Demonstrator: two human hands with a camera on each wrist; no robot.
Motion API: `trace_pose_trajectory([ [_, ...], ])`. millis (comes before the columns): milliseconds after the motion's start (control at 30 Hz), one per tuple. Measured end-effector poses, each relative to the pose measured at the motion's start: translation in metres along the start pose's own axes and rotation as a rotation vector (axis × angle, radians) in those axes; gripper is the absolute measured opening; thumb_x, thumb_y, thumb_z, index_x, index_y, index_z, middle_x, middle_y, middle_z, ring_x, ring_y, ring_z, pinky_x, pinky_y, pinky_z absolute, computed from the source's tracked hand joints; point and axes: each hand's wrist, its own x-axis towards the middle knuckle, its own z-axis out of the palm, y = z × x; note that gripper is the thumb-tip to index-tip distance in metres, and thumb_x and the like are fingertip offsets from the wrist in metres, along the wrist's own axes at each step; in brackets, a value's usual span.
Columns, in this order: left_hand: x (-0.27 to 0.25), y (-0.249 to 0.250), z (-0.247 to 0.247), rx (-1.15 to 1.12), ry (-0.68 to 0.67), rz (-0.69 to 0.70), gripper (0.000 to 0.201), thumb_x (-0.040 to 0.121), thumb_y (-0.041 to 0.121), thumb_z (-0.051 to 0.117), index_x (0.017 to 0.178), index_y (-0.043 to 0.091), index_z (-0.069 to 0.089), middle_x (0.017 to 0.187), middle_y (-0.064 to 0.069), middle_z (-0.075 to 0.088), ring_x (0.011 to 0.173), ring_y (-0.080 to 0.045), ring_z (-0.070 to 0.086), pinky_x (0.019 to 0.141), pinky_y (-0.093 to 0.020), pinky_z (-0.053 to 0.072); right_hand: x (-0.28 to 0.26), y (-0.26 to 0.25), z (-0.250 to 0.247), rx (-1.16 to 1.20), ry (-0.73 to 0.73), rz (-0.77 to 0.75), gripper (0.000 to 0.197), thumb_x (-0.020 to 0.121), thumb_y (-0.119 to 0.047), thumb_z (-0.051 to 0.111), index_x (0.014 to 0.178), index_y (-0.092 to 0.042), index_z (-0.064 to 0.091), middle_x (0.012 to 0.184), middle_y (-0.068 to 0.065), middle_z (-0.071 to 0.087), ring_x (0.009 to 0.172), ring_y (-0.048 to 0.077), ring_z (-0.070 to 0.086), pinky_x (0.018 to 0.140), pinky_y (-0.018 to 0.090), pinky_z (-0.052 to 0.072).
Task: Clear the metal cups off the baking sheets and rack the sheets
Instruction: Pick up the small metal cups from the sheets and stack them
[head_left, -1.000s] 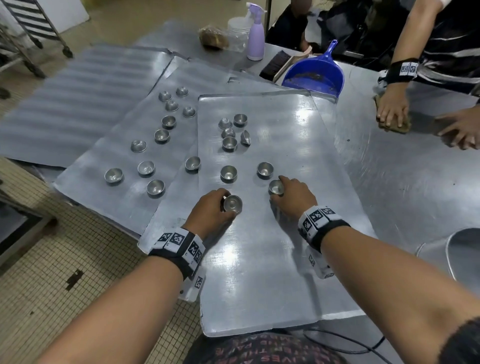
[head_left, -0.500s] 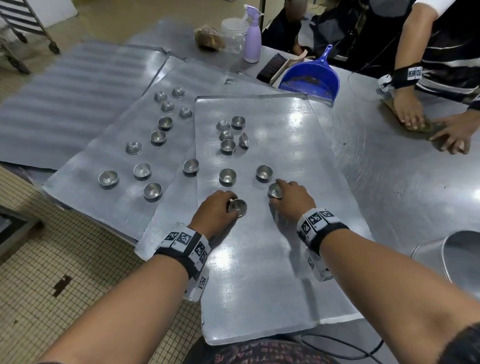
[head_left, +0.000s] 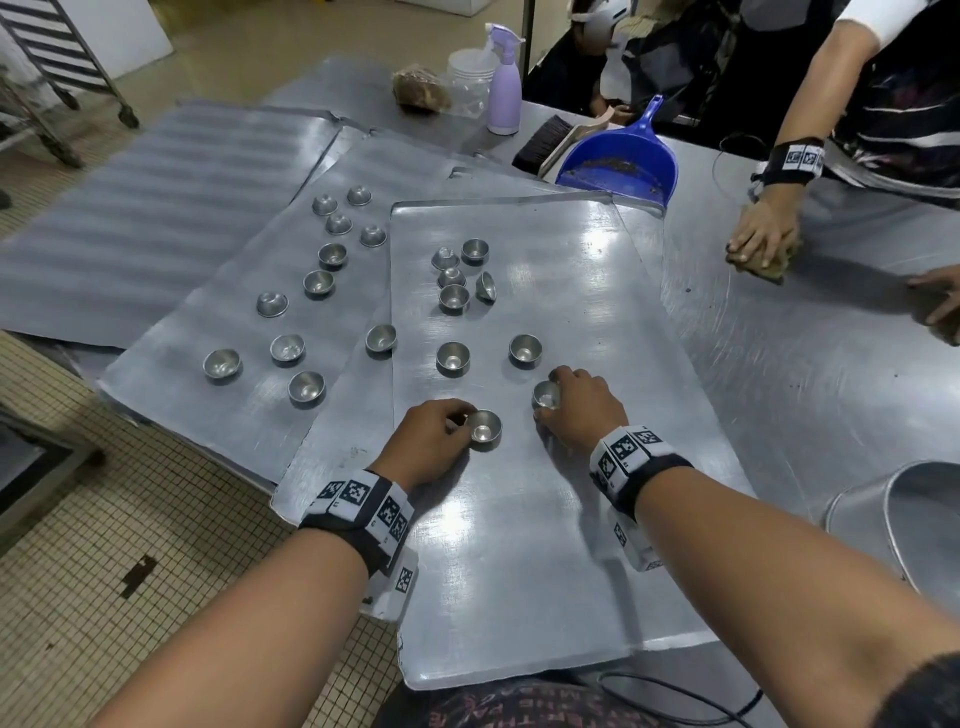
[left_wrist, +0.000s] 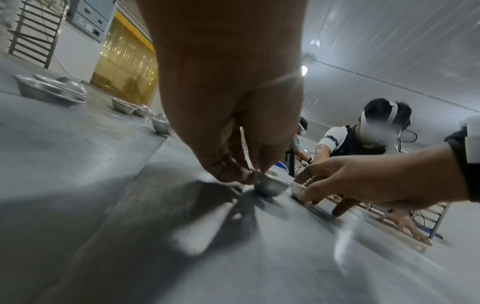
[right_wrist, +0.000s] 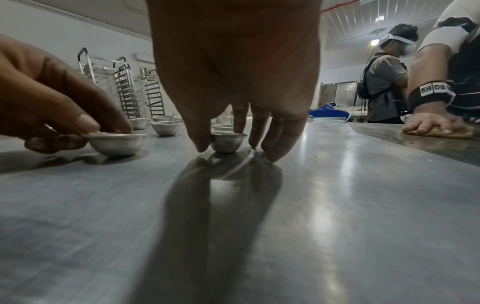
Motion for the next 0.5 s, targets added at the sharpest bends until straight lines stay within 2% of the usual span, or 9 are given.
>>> trace_pose_trajectory([
  [167, -0.005, 0.006, 0.010, -0.022, 0.037, -0.095, 0.054, 0.092, 0.043, 0.070, 0.139, 0.019, 0.059, 0.117, -0.002, 0.068, 0.109, -0.019, 0.065, 0.097, -0.034, 0.051, -0.006, 0.010, -0.002, 0.025, -0.005, -0.014, 0.053, 0.089, -0.040, 0.064, 0.135, -0.020, 0.046, 0.130, 0.006, 0.055, 0.121, 0.029, 0.047, 0.092, 0.042, 0.048],
  [200, -0.004, 0.008, 0.013, 0.018, 0.033, -0.096, 0.051, 0.093, 0.043, 0.069, 0.136, 0.018, 0.061, 0.118, -0.002, 0.069, 0.110, -0.020, 0.065, 0.096, -0.035, 0.051, -0.007, 0.012, -0.002, 0.028, -0.006, -0.015, 0.052, 0.088, -0.039, 0.063, 0.133, -0.020, 0.047, 0.129, 0.006, 0.055, 0.121, 0.029, 0.047, 0.091, 0.042, 0.048],
  [300, -0.001, 0.014, 0.021, 0.107, 0.066, -0.102, 0.023, 0.095, 0.031, 0.064, 0.110, 0.016, 0.073, 0.105, -0.003, 0.073, 0.100, -0.022, 0.067, 0.084, -0.035, 0.053, -0.013, 0.018, -0.003, 0.054, 0.003, -0.017, 0.046, 0.087, -0.038, 0.062, 0.129, -0.020, 0.049, 0.125, 0.004, 0.058, 0.118, 0.028, 0.049, 0.088, 0.040, 0.048],
  [400, -0.003, 0.021, 0.027, 0.050, 0.137, -0.125, 0.007, 0.092, 0.019, 0.063, 0.093, 0.017, 0.069, 0.094, -0.004, 0.072, 0.092, -0.022, 0.068, 0.079, -0.037, 0.055, -0.021, 0.027, -0.003, 0.091, 0.018, -0.025, 0.039, 0.088, -0.035, 0.060, 0.123, -0.020, 0.052, 0.117, 0.004, 0.062, 0.112, 0.028, 0.052, 0.083, 0.038, 0.048],
  [500, -0.005, 0.021, 0.030, -0.081, 0.156, -0.135, 0.002, 0.091, 0.019, 0.062, 0.091, 0.021, 0.061, 0.087, -0.003, 0.072, 0.087, -0.021, 0.069, 0.077, -0.038, 0.057, -0.030, 0.036, -0.005, 0.130, 0.024, -0.028, 0.038, 0.087, -0.034, 0.062, 0.121, -0.020, 0.052, 0.109, 0.004, 0.064, 0.104, 0.027, 0.056, 0.082, 0.039, 0.051],
])
